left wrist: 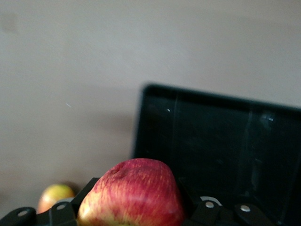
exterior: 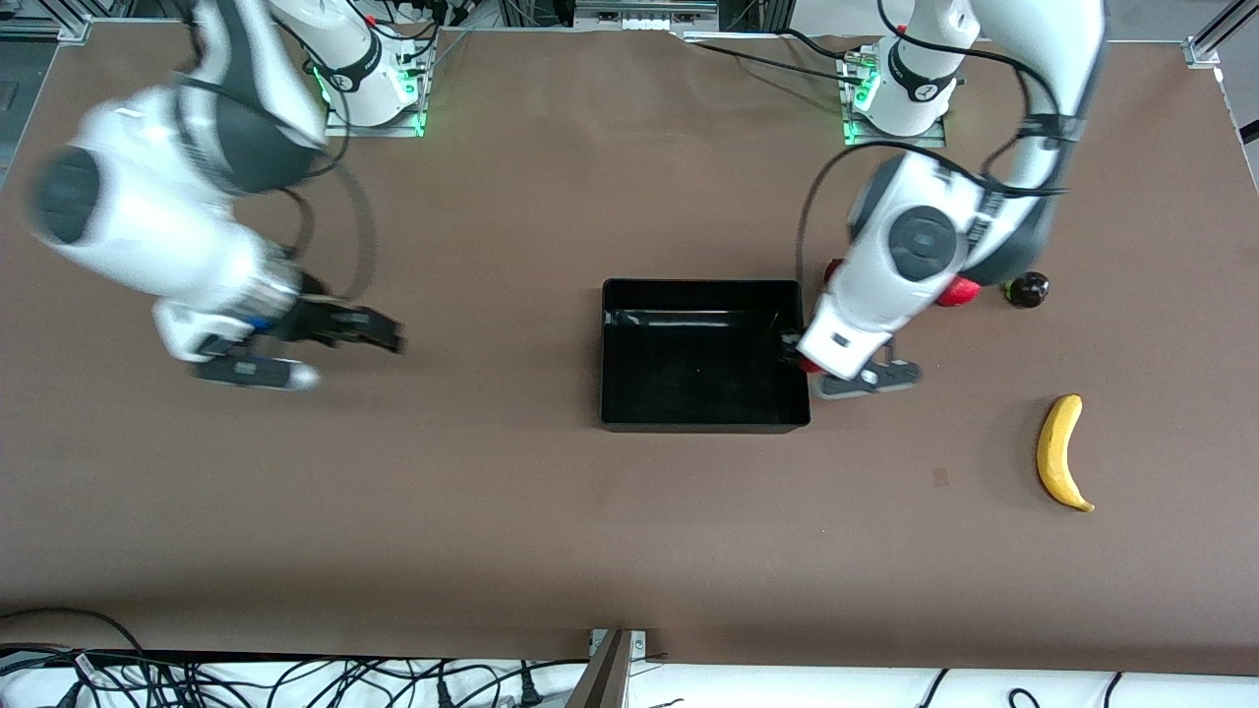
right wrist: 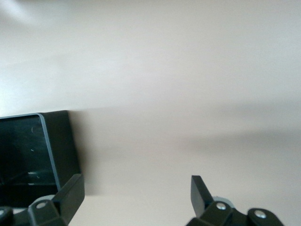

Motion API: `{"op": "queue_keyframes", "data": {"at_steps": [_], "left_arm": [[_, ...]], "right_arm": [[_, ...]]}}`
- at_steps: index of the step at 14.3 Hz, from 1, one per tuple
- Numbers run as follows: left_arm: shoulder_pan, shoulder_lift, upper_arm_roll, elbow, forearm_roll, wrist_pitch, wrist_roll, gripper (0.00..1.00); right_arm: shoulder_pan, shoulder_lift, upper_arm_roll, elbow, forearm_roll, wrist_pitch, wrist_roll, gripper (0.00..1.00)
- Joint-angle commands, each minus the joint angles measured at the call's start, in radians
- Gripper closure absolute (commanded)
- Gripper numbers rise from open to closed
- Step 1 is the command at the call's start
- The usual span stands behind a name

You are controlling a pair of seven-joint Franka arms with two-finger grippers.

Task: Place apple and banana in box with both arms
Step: 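Carry the apple over the box while the right gripper withdraws, then lower the red apple into the box and open the left gripper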

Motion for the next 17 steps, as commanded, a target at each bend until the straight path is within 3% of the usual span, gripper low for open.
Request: {"op": "queue_keyframes", "data": {"at_steps": [1,4,9,11,17], "left_arm": [[-0.068,0.029,0.009,0.014,-0.002,-0.003,-0.07,1.0],[-0.107,0.066,-0.034,0.015,0.006,0.048,-0.118,1.0],[-0.151,0.155,-0.082,0.048,0.021,0.128,-0.171,1.0],[-0.162,0.184,-0.087,0.048,0.082,0.195,-0.232,1.0],[-0.184,0.289,-0.087,0.08,0.158,0.249,-0.315,1.0]], "right_arm": [[-0.033,-0.098,-0.071,-0.04,-0.004,-0.098,-0.085,0.0],[-0.035,-0.149,-0.163,-0.033,-0.039,-0.204,-0.189,0.0],[-0.038,-0.152,-0.128,0.025,-0.152,-0.258,-0.242,0.0],[-0.013,-0.146,-0.13,0.05,-0.181,-0.258,-0.239,0.0],[0.026,-0.12,-0.122,0.056,-0.181,-0.244,-0.15,0.0]]}}
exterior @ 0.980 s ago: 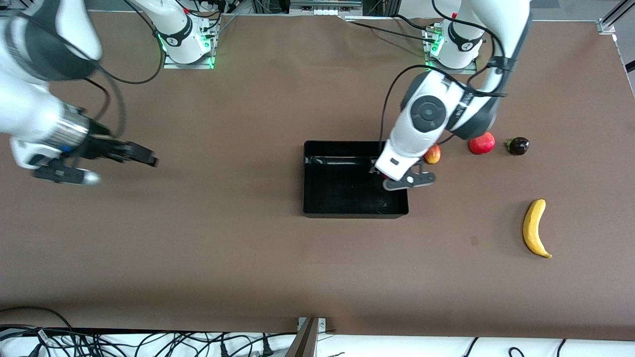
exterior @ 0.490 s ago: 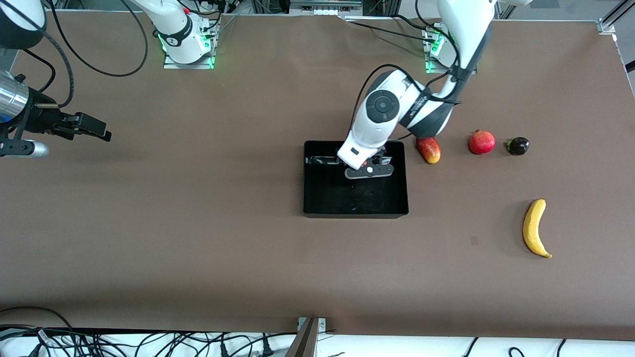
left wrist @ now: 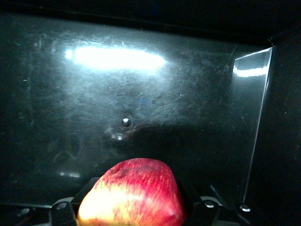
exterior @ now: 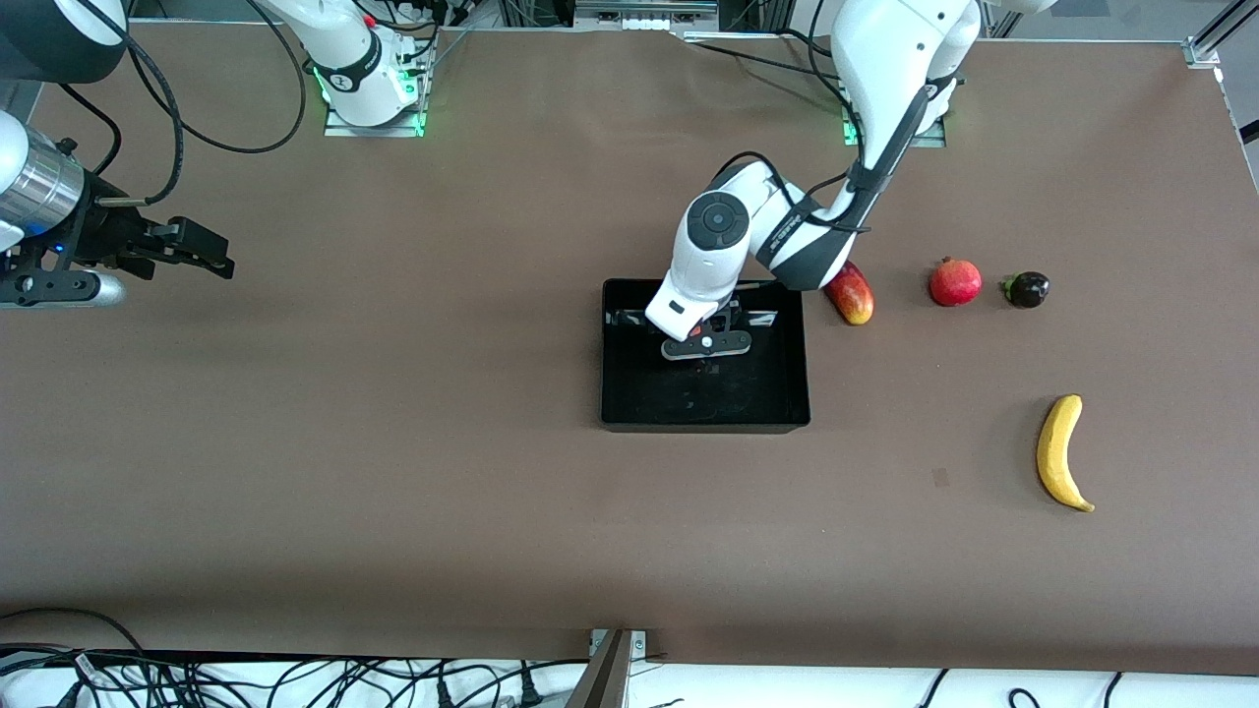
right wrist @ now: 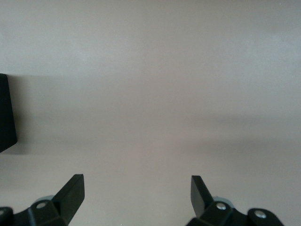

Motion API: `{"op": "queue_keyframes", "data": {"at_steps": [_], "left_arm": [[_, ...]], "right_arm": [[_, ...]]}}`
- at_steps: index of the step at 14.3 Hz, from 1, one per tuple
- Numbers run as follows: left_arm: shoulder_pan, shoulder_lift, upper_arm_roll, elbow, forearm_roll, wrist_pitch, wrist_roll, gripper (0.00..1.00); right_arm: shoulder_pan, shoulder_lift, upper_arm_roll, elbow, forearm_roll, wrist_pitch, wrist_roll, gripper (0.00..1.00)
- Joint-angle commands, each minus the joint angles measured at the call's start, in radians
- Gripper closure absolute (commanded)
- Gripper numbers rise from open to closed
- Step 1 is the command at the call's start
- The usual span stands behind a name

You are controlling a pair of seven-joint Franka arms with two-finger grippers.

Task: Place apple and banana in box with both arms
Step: 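Lower the red apple into the box and open the left gripper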

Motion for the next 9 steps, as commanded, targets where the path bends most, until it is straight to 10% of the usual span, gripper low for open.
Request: {"op": "queue_keyframes", "data": {"at_steps": [1,5,7,9], "left_arm": [[-0.014,0.048,0.002,0.045,0.04,0.001,-0.05,1.0],[-0.019,0.074,0.0,0.045,0.088,0.055,-0.101,0.99],[-0.022,0.083,0.0,0.045,0.108,0.056,-0.104,0.57],[-0.022,0.09,-0.001,0.045,0.111,0.07,-0.119,0.5]], "right_arm": [[0.031,0.019,0.004,0.025,-0.019,-0.011,0.085,0.0],[0.04,0.017,0.007,0.045,-0.076,-0.023,0.074,0.0],[0.037,0.019,0.001,0.063,-0.073,-0.022,0.039,0.0],[0.045,0.016,0.007,0.065,-0.076,-0.058,0.006,0.0]]}}
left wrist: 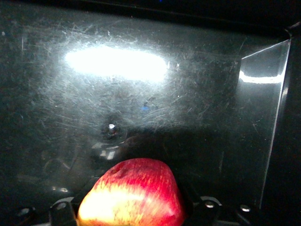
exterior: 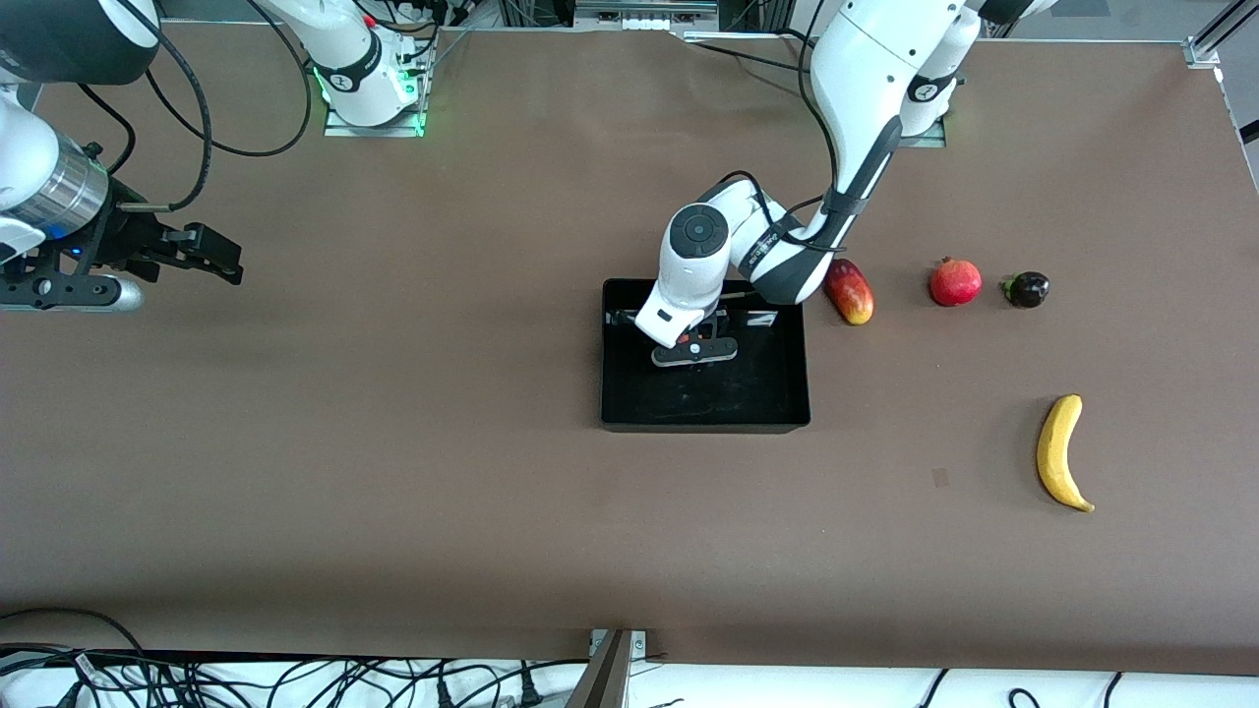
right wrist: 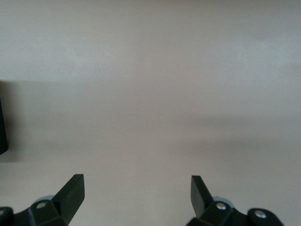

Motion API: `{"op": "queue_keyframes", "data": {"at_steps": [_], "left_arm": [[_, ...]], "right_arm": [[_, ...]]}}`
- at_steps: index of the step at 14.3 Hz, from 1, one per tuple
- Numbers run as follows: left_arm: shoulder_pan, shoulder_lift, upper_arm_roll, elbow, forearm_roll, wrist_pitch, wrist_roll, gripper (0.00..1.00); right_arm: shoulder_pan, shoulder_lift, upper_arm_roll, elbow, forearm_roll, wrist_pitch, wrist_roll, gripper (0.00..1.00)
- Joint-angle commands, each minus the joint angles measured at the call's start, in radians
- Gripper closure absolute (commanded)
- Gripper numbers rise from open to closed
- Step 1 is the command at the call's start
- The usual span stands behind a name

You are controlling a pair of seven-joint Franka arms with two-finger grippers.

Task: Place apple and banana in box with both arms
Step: 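Lower the red apple into the box and open the left gripper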

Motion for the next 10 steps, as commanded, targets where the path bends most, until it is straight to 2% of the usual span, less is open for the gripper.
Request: {"op": "queue_keyframes", "data": {"at_steps": [1,3,4,5,7,10], "left_arm": [[-0.009,0.019,0.003,0.027,0.03,0.013,-0.032,0.42],[-0.009,0.023,0.001,0.027,0.03,0.013,-0.032,0.27],[-0.009,0.025,0.001,0.027,0.036,0.013,-0.032,0.12],[-0.009,0.026,0.001,0.027,0.048,0.015,-0.037,0.05],[-0.007,0.031,0.001,0.027,0.05,0.015,-0.044,0.0],[0.001,0.002,0.0,0.028,0.044,0.0,-0.066,0.0]], "right_arm": [[0.025,0.008,0.003,0.039,-0.027,-0.072,-0.026,0.0],[0.036,0.01,0.0,0.039,-0.038,-0.076,-0.029,0.0],[0.036,0.01,0.0,0.041,-0.038,-0.068,-0.03,0.0],[0.033,0.01,-0.002,0.041,-0.037,-0.066,-0.033,0.0],[0.022,0.01,-0.005,0.041,-0.037,-0.063,-0.035,0.0],[0.018,0.011,-0.009,0.041,-0.035,-0.056,-0.036,0.0]]}}
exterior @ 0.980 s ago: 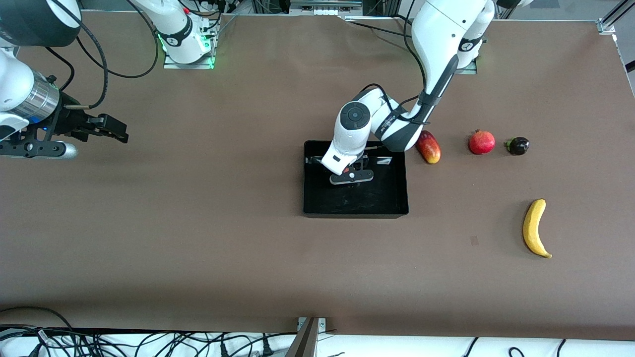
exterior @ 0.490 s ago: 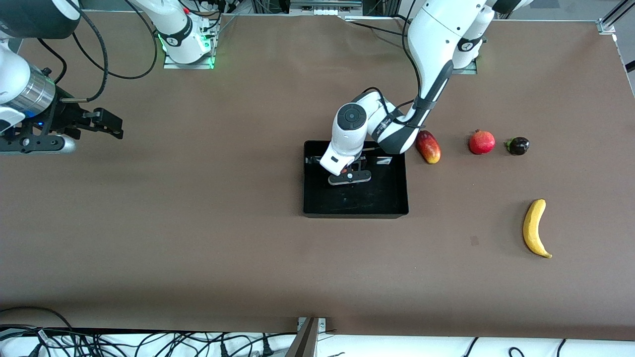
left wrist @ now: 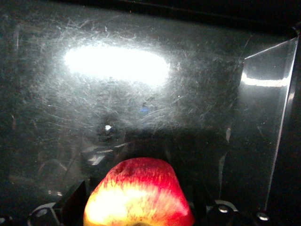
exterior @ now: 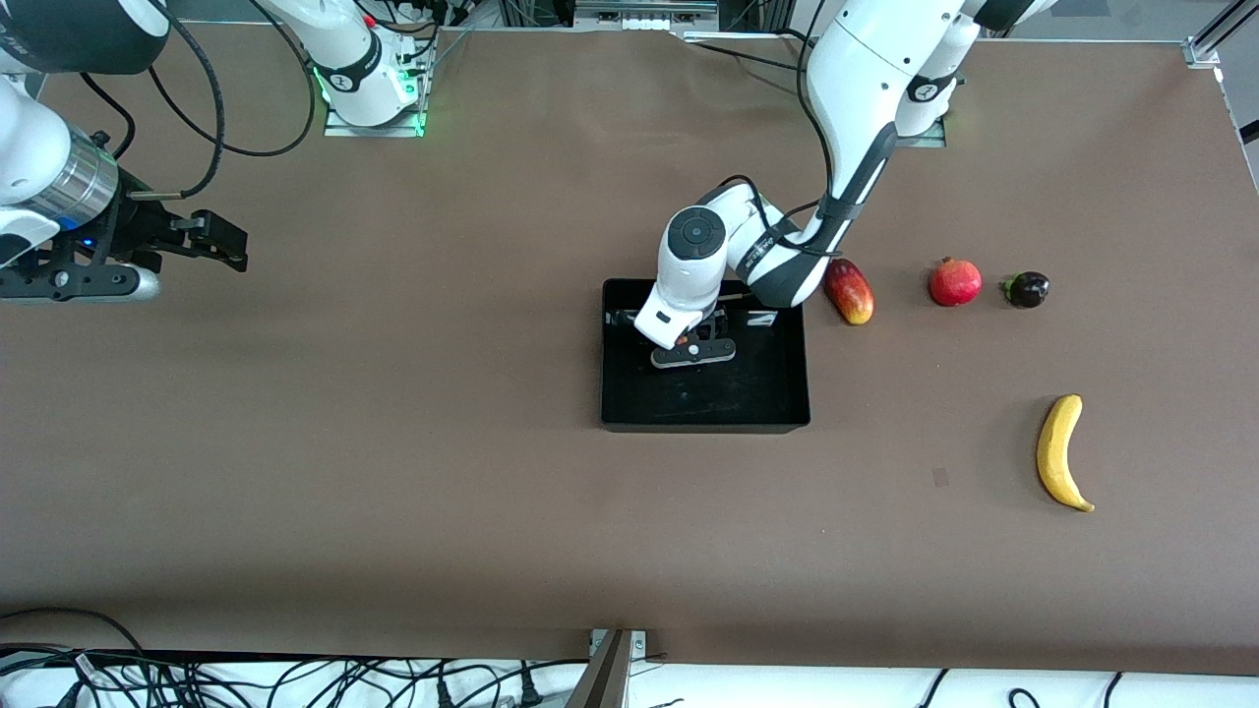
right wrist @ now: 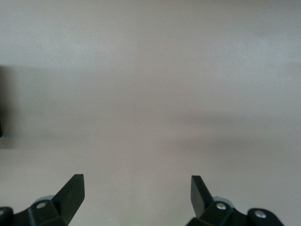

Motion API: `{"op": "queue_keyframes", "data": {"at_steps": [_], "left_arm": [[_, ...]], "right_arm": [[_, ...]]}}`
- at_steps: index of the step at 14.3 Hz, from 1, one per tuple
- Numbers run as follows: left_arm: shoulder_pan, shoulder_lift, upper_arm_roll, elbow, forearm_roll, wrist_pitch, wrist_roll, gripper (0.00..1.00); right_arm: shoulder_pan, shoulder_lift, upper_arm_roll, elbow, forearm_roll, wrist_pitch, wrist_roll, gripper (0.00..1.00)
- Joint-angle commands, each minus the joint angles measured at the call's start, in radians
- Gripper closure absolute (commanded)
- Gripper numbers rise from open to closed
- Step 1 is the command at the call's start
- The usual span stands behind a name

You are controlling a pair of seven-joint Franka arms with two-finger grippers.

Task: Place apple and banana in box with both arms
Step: 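Lower the red apple into the box and open the left gripper, then move the left gripper over to the yellow banana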

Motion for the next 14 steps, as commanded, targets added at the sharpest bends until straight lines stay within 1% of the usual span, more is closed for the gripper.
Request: {"op": "queue_keyframes", "data": {"at_steps": [1,3,5,7,9,11,13,14], "left_arm": [[0.01,-0.036,-0.005,0.021,0.023,-0.033,-0.044,0.0],[0.077,-0.098,-0.022,0.048,0.017,-0.16,-0.028,0.0],[0.218,-0.149,-0.107,0.082,0.015,-0.296,0.063,0.0],[0.336,-0.213,-0.123,0.084,-0.027,-0.402,0.265,0.0],[0.464,-0.249,-0.123,0.084,-0.048,-0.488,0.503,0.0],[0.594,-0.26,-0.124,0.084,-0.048,-0.513,0.737,0.0],[0.703,-0.248,-0.112,0.085,-0.032,-0.492,0.96,0.0],[0.767,-0.237,-0.102,0.088,-0.028,-0.452,1.075,0.0]], "right_arm": [[-0.007,0.011,0.0,0.028,-0.015,-0.009,-0.025,0.0],[-0.016,0.016,-0.003,0.028,-0.01,0.003,-0.045,0.0],[-0.019,0.016,-0.003,0.028,-0.009,0.005,-0.048,0.0],[-0.019,0.017,-0.003,0.028,-0.007,0.009,-0.048,0.0],[-0.019,0.017,-0.003,0.028,-0.006,0.012,-0.048,0.0],[-0.019,0.017,-0.003,0.028,-0.006,0.012,-0.048,0.0],[-0.019,0.017,-0.003,0.028,-0.006,0.012,-0.048,0.0],[-0.019,0.017,-0.003,0.028,-0.004,0.012,-0.048,0.0]]}}
